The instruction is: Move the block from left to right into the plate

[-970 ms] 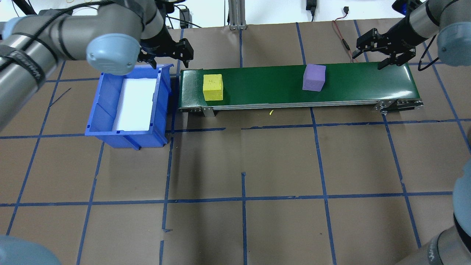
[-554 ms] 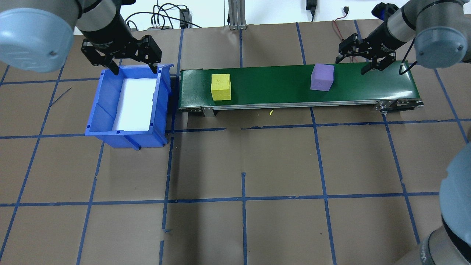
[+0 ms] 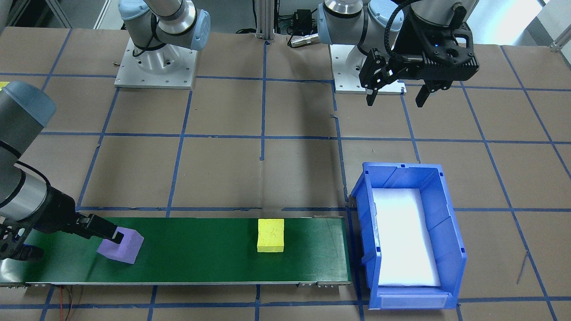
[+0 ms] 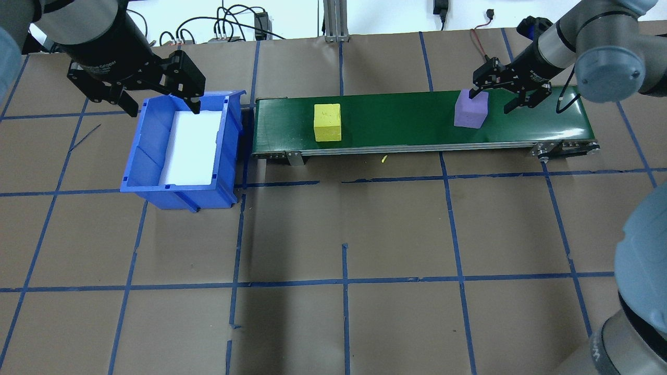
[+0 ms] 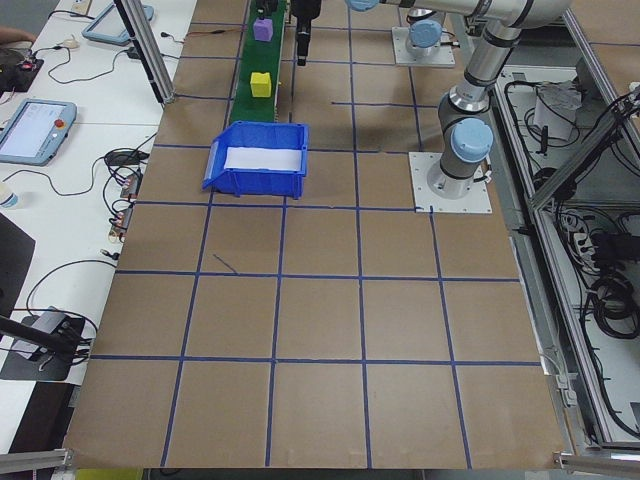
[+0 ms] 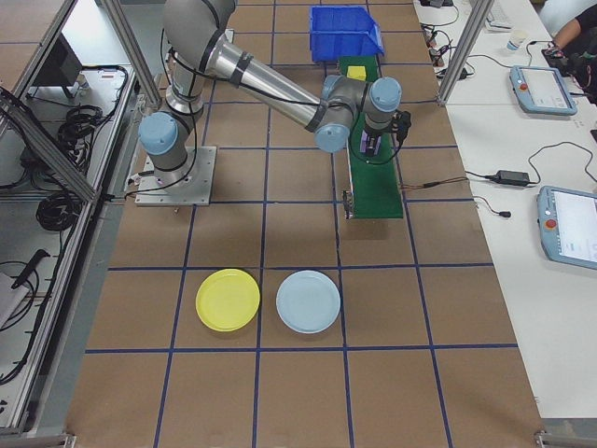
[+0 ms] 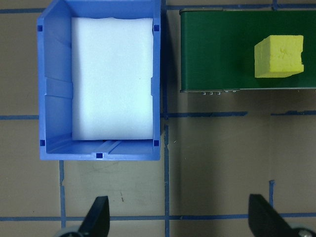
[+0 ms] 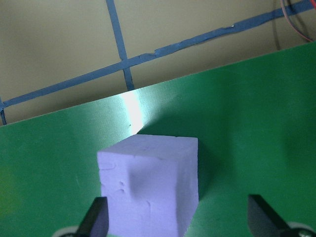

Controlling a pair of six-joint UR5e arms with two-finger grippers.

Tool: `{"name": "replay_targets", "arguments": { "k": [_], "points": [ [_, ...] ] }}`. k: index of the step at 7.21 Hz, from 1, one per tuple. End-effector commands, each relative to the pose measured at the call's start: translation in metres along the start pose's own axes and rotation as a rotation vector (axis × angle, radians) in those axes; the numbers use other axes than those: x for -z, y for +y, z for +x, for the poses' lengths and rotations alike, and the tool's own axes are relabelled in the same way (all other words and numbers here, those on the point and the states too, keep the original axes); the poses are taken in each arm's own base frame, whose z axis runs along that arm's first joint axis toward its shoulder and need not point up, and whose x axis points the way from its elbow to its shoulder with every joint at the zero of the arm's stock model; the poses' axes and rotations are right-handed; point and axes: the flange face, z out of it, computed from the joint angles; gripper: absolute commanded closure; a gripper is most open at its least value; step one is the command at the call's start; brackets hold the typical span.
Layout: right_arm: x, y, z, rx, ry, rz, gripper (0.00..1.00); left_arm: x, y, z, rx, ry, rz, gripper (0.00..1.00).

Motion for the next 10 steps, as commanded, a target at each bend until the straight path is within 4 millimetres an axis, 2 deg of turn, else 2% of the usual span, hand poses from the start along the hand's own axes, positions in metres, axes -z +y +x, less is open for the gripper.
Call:
{"name": "replay_targets", "arguments": {
  "k": [1,4,5,6,8,9,10],
  "points": [
    [-0.005,-0.002,0.002,-0.005,-0.006,-0.007,0.0,-0.003,0.0,-0.001,0.002,-0.004,-0.014,0.0],
    [-0.012,-0.012,0.007,0.008,-0.003,0.021,0.01,0.001,0.0,0.0,0.0,-0.001,0.0,0.0],
    [-0.016,-0.014,0.011,0.023,0.007,0.036,0.03,0.002,-0.001,0.002,0.0,0.011,0.006,0.0],
    [-0.018,-0.013,0.014,0.045,0.013,0.034,0.14,0.004,0.001,0.003,-0.003,0.013,0.009,0.0],
    [-0.011,-0.013,0.018,0.049,0.077,0.04,0.49,0.005,0.004,0.004,-0.004,0.012,0.01,0.0],
    [-0.003,-0.014,0.022,0.048,0.14,0.048,0.63,0.004,0.004,0.004,-0.004,0.01,0.009,0.0],
    [0.01,-0.016,0.039,0.032,0.209,0.06,0.64,0.003,0.003,0.002,0.0,0.011,0.007,0.0]
  ]
}}
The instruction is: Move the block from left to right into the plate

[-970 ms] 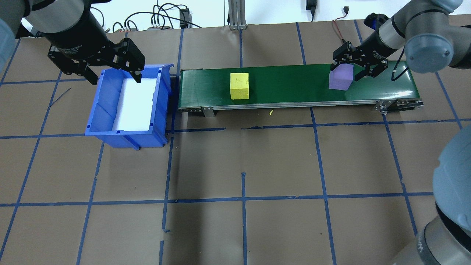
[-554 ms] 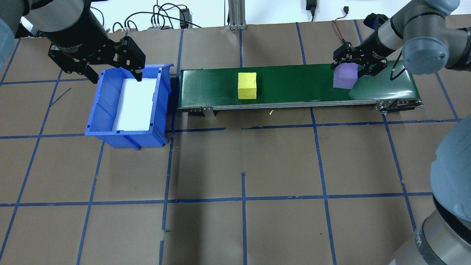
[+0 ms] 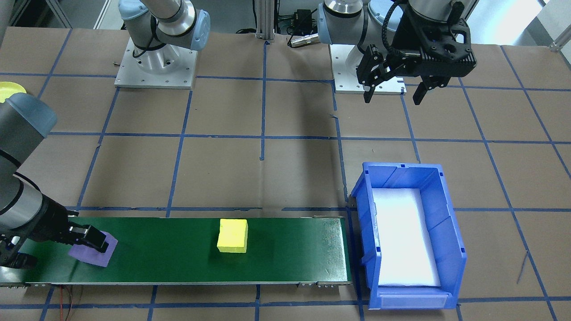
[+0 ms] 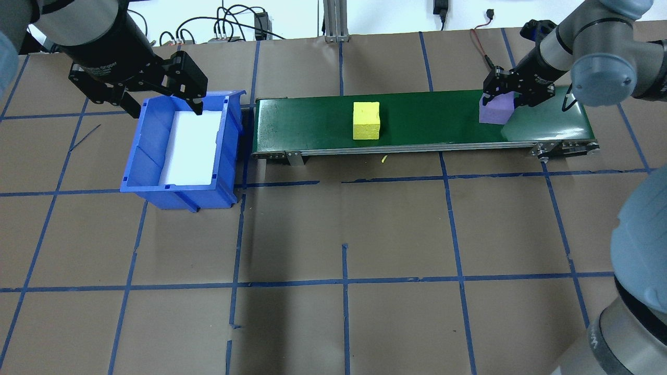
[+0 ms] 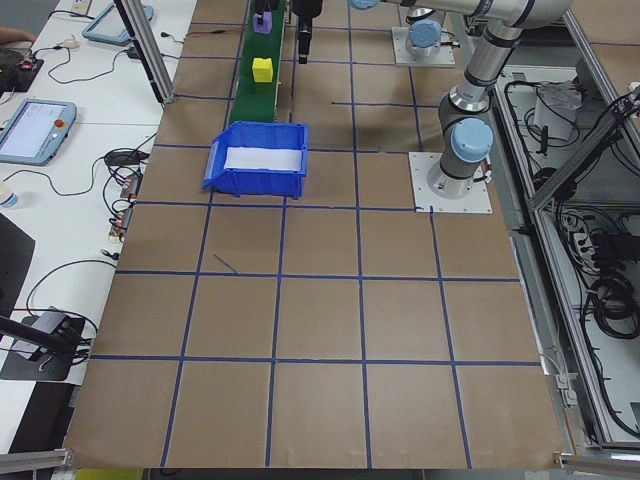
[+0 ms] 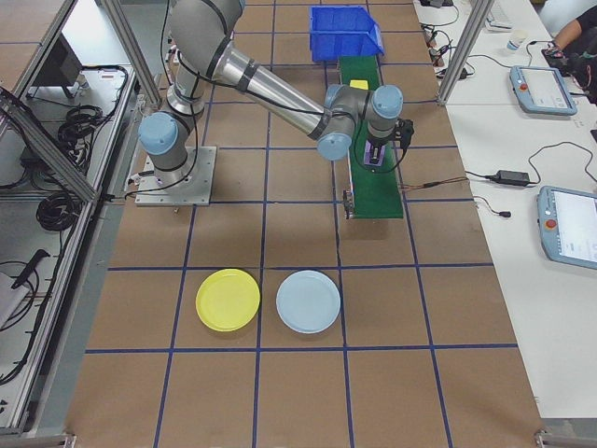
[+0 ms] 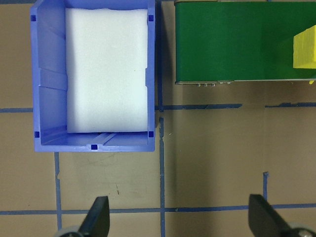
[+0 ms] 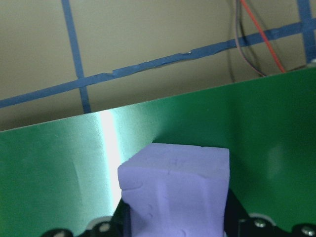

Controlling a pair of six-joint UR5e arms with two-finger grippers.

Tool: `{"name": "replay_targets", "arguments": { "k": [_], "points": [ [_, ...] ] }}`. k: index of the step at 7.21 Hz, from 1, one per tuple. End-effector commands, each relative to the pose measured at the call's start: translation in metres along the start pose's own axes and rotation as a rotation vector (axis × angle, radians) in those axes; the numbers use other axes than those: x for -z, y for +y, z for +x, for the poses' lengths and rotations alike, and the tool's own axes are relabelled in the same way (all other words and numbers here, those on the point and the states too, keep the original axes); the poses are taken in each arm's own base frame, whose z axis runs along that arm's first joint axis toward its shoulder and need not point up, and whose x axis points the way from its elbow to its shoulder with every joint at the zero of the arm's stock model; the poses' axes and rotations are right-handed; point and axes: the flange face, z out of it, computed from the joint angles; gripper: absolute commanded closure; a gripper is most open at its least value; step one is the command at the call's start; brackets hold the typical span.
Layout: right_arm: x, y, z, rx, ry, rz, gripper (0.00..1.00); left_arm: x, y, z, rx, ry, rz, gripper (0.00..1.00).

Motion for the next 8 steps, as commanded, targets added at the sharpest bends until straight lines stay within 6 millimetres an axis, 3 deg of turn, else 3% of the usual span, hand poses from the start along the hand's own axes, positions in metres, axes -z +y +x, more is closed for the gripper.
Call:
{"name": "replay_targets", "arguments": {
  "k": [1,3,5,6,8],
  "points": [
    [0.03,-0.002,0.054,-0.012,0.1,0.023,0.64,-0.001,0.0,-0.001,0.003,0.002,-0.001,0.0],
    [0.066,0.004,0.179,0.058,0.12,0.035,0.64,-0.001,0.001,-0.001,0.001,-0.006,-0.003,0.0],
    [0.087,0.022,0.269,0.197,0.154,0.022,0.65,0.0,0.005,-0.008,0.012,-0.037,-0.042,0.0],
    [0.101,0.052,0.339,0.186,0.178,0.005,0.65,-0.003,0.005,-0.021,0.031,-0.064,-0.075,0.0],
    [0.108,0.105,0.442,0.215,0.163,-0.014,0.65,-0.005,0.016,-0.025,0.032,-0.056,-0.083,0.0]
  ]
}}
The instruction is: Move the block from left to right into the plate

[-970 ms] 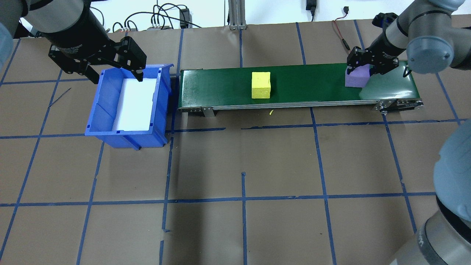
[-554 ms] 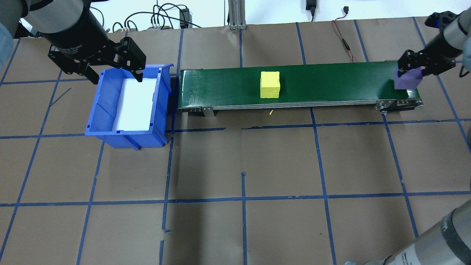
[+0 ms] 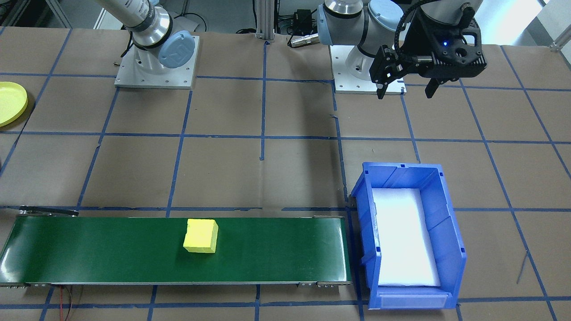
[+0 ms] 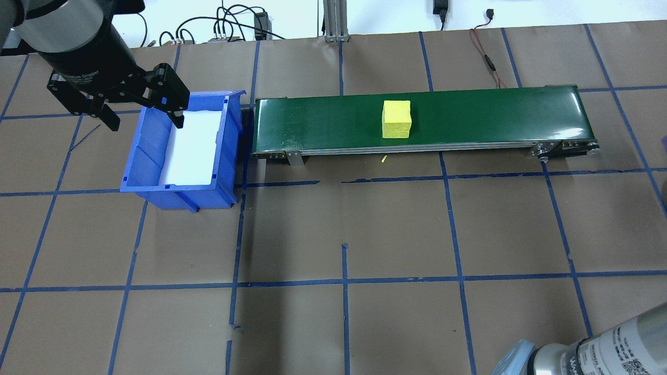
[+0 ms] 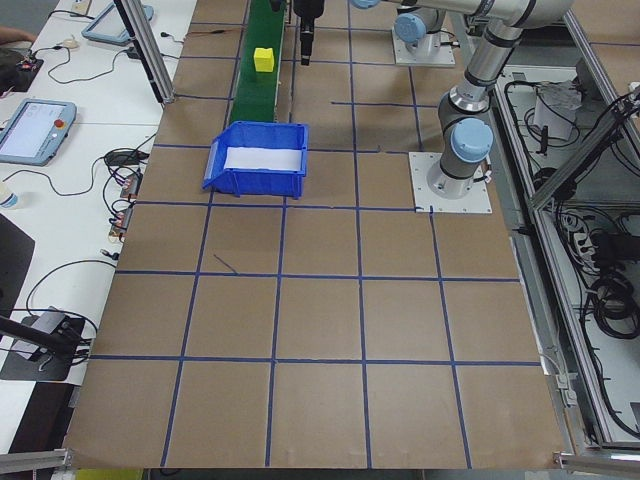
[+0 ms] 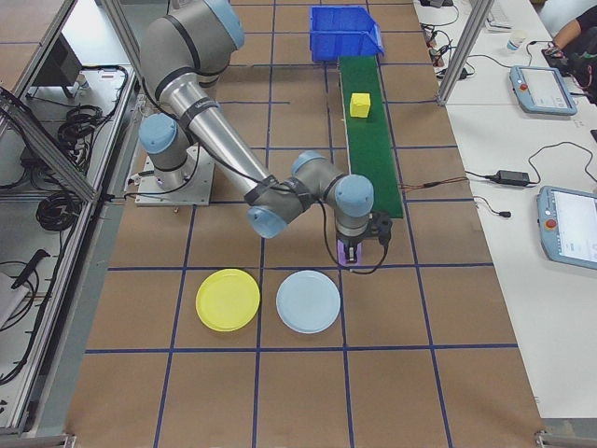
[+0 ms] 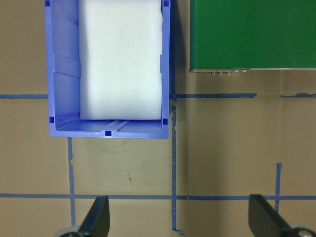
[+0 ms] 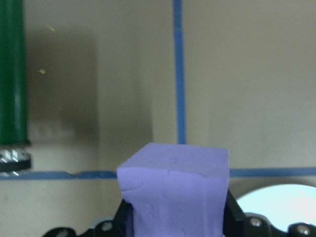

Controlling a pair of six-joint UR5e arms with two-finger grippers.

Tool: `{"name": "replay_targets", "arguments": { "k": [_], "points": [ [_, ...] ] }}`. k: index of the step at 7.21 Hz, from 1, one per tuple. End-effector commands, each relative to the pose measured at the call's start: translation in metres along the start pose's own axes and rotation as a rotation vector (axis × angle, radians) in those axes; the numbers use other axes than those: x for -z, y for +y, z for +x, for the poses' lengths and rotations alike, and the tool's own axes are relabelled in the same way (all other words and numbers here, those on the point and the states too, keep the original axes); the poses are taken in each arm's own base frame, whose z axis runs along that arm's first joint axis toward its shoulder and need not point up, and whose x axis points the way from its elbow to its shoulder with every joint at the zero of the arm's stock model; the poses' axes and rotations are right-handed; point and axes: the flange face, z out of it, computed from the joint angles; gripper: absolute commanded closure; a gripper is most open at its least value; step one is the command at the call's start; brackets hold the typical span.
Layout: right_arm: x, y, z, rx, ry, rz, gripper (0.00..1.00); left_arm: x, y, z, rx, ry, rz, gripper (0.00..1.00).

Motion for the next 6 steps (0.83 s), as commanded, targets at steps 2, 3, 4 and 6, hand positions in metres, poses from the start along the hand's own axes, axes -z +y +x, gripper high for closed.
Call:
{"name": "replay_targets", "arguments": {
  "k": [2,3,4,6],
  "points": [
    [-0.044,0.082,0.085,0.0,-0.072,-0.051,0.64,-0.001,0.008,0.001,0.003,0.006,-0.002,0.0],
    [-0.045,0.083,0.083,-0.003,-0.087,-0.056,0.53,0.001,0.006,-0.001,-0.001,0.003,0.01,0.0],
    [-0.043,0.082,0.083,0.006,-0.086,-0.049,0.12,0.0,0.006,-0.003,0.002,0.005,0.009,0.0],
    [-0.038,0.081,0.083,0.012,-0.079,-0.043,0.01,0.0,0.006,-0.001,0.009,-0.004,0.011,0.0]
  ]
}}
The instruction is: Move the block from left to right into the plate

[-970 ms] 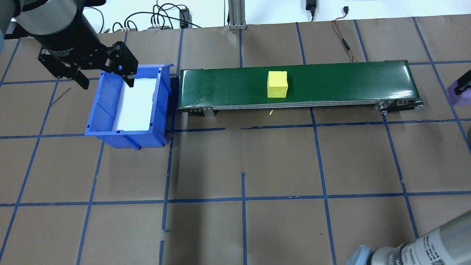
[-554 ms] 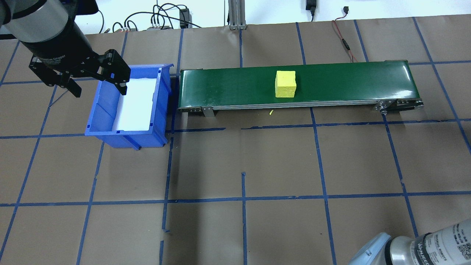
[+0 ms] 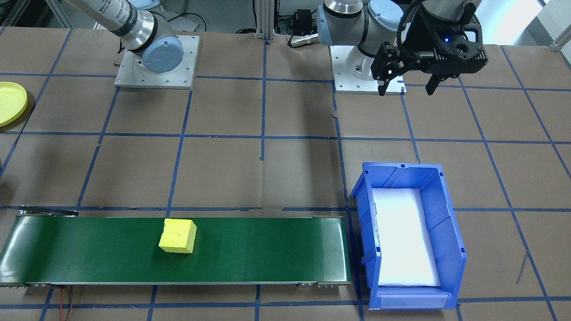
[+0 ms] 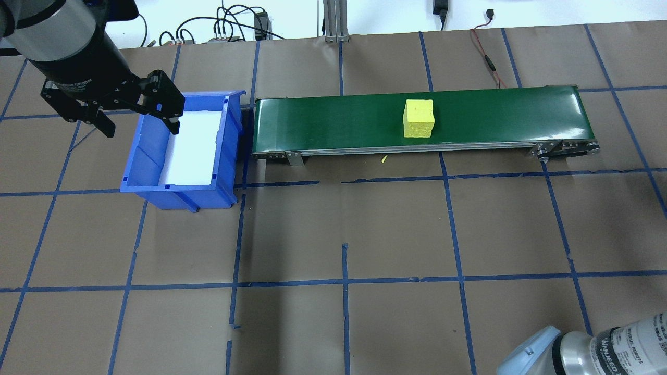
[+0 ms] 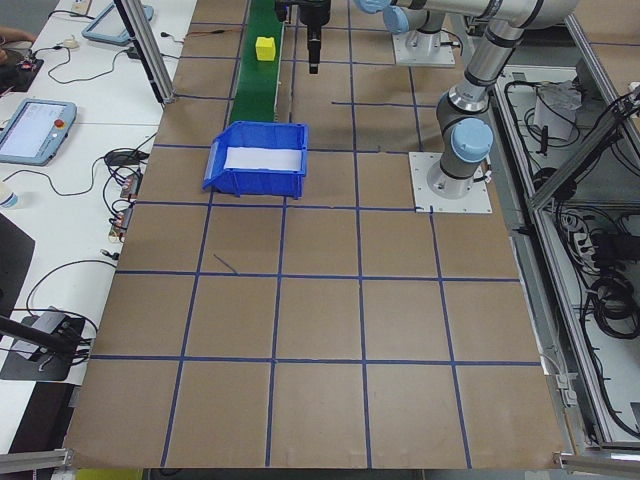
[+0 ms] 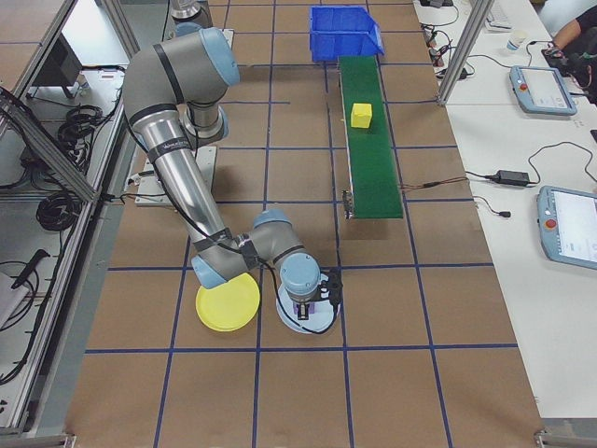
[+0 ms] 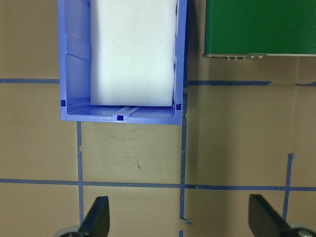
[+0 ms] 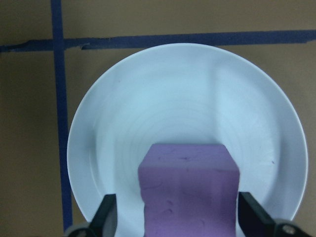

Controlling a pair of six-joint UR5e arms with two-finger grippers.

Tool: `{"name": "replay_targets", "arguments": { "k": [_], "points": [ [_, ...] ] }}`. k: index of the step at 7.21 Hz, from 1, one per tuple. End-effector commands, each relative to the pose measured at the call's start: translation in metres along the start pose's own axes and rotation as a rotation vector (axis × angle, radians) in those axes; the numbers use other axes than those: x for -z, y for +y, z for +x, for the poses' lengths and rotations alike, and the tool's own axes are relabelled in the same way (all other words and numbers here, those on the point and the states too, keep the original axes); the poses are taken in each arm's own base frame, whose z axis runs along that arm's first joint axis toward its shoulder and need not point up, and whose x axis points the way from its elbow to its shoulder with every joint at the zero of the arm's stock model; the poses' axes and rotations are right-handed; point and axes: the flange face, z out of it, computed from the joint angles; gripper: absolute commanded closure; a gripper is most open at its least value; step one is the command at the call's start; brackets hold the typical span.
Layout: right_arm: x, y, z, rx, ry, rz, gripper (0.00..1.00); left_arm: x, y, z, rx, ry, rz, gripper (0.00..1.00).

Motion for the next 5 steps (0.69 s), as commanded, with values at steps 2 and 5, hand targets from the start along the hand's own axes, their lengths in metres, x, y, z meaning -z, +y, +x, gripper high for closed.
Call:
{"name": "replay_targets", "arguments": {
  "k": [2,5],
  "points": [
    [0.031,-0.011,-0.015,0.009,0.035,0.04,0.01,-0.001,0.0,0.001,-0.003,-0.001,-0.002,0.0],
    [0.073,-0.087,-0.125,0.006,0.062,0.068,0.0,0.0,-0.003,-0.004,0.006,0.003,0.009,0.0]
  ]
}}
